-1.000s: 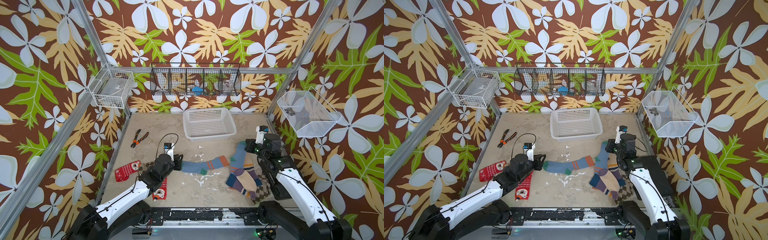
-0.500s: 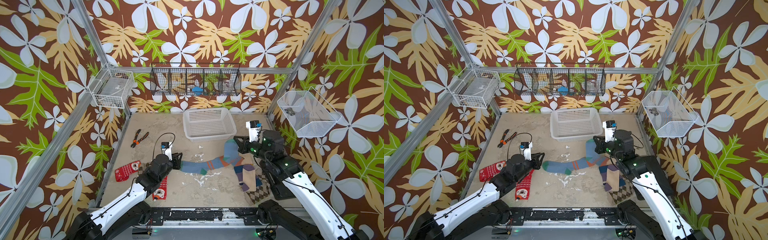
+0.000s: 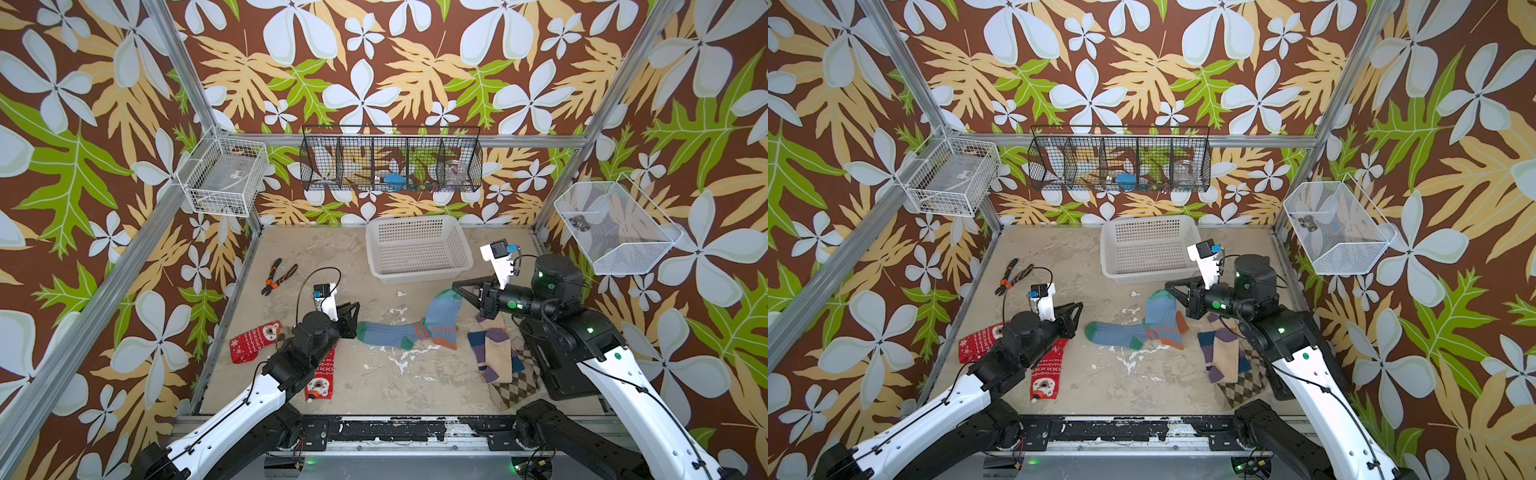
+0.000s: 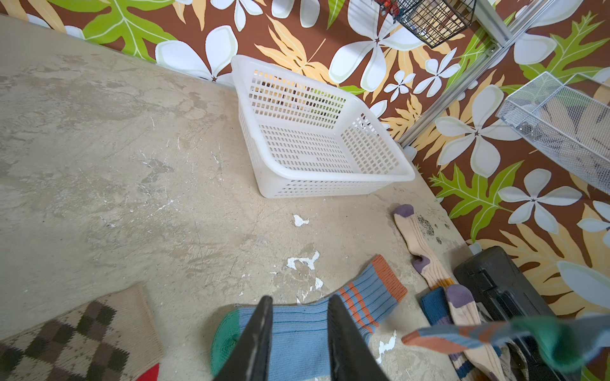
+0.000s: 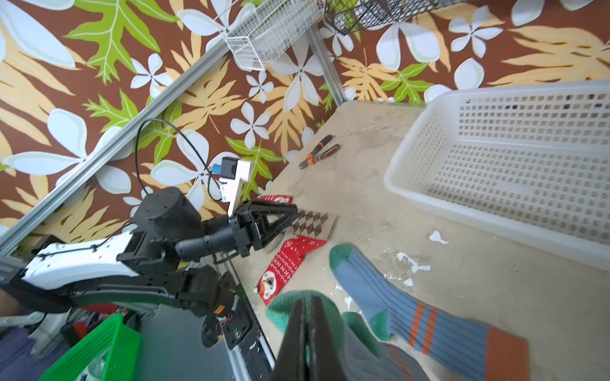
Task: Place the socks together as a pair
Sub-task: Place the sock at the center of the board.
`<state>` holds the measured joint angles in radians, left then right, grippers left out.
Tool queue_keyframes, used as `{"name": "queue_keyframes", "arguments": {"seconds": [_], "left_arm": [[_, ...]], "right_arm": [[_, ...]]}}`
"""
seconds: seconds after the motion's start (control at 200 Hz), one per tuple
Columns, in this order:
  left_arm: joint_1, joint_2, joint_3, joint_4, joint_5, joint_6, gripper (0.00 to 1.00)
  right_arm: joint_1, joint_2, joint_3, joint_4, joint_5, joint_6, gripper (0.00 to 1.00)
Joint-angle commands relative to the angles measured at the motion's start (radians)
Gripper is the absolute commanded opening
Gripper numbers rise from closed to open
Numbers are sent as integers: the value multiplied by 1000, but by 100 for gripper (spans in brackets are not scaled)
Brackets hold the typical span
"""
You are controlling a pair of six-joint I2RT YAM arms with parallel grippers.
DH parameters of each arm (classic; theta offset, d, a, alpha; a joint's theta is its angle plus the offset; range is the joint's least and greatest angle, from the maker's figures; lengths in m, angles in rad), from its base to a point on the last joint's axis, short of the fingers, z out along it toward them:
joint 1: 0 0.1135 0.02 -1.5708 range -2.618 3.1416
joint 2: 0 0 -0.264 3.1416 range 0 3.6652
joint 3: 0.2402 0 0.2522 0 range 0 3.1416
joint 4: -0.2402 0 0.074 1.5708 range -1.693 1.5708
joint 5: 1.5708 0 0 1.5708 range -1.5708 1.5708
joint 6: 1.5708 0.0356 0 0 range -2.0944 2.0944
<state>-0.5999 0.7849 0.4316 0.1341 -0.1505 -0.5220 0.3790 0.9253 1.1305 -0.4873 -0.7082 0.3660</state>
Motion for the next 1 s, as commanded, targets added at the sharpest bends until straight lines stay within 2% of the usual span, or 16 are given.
{"name": "queue_keyframes", "arguments": {"seconds": [0.0,0.2,0.33,0.375,0.49,0.646,0.711,0.826,0.896,0.996], "left_arm": [[2,-3,6,-1,6,-13,32],[2,-4,26,14,11,-8,32],[2,-14,26,19,2,-10,32],[2,-19,20,21,-2,-13,32],[2,-37,-4,17,-13,-19,32],[2,-76,-38,1,-29,-29,32],[2,-98,-54,-6,-42,-32,32],[2,-124,-87,-8,-60,-36,34],[2,-121,-99,-8,-56,-38,35],[2,-103,-117,-4,-40,-47,37]], "right_arm": [[1,-17,33,-99,-60,-68,0],[1,-34,107,-191,-69,-100,0],[23,22,19,-163,-136,-103,0],[71,52,-33,-111,-127,-89,0],[269,173,-137,67,-56,-45,0],[434,417,-156,280,-84,-3,0],[466,518,-126,317,-108,-8,6],[479,623,-107,373,-94,-1,27],[477,626,-100,351,-18,-15,36],[457,544,-154,367,59,-12,42]]}}
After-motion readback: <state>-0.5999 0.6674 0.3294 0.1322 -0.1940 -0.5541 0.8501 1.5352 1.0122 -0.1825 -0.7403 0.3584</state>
